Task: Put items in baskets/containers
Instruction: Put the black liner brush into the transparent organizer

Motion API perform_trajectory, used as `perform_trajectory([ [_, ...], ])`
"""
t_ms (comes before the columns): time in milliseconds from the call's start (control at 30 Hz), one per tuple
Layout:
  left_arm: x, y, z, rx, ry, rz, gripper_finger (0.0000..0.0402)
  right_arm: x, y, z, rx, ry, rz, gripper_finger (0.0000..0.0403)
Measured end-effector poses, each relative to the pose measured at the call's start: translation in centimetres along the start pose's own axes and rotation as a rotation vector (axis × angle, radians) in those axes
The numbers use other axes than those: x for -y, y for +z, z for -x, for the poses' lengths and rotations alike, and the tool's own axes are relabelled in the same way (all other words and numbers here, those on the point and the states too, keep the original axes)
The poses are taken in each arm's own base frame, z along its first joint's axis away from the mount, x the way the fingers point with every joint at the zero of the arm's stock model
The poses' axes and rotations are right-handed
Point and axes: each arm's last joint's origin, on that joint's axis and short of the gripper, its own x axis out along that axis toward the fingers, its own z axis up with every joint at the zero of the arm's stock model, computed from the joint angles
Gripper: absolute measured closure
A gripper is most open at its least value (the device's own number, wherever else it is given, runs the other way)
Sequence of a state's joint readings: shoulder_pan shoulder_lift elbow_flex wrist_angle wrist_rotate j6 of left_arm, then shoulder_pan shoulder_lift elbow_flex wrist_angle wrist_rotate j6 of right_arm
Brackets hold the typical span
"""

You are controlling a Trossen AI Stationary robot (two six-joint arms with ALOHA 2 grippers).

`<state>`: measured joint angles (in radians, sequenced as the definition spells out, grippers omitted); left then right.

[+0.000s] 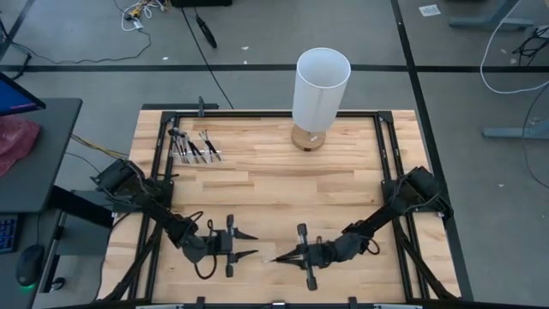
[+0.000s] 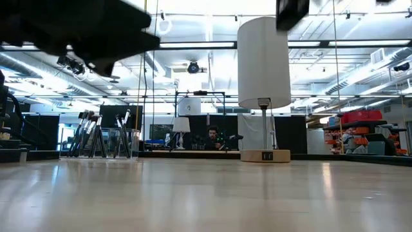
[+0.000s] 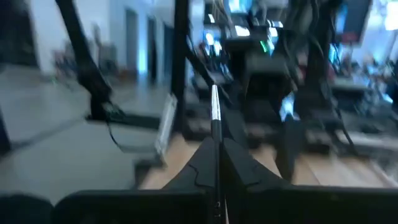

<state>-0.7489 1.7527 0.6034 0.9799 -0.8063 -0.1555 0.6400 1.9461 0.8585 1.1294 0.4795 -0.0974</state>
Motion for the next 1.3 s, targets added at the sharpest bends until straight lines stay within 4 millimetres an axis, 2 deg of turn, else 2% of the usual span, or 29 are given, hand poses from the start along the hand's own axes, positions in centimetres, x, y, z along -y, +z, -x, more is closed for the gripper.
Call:
perform_trajectory([
  [133,0.8,1.1,-1.1,0.033,-0.039,-0.042,0.0230,-0.1,1.1,0.1,0.108,0.018,-0.010,0.0397],
  [333,3.6,3.5,-3.7,0.110,-0.037,-0.158,0.0230,0.2,1.0,0.0,0.095,0.012,-0.011,0.0396],
  [467,4.8,4.2,-4.7,0.136,-0.014,-0.208,0.0230,0.2,0.9,0.0,0.088,0.013,-0.004,0.0396],
  [667,5.7,4.7,-4.3,0.146,0.047,-0.245,0.0230,-0.2,0.8,0.1,0.075,0.025,0.005,0.0396],
  [900,6.5,5.0,-3.3,0.175,0.031,-0.255,0.0236,-0.2,0.8,0.1,0.072,0.028,0.003,0.0396],
  [1300,6.3,5.4,-3.5,0.210,0.006,-0.230,0.0312,-0.2,0.7,0.1,0.069,0.027,-0.004,0.0396],
])
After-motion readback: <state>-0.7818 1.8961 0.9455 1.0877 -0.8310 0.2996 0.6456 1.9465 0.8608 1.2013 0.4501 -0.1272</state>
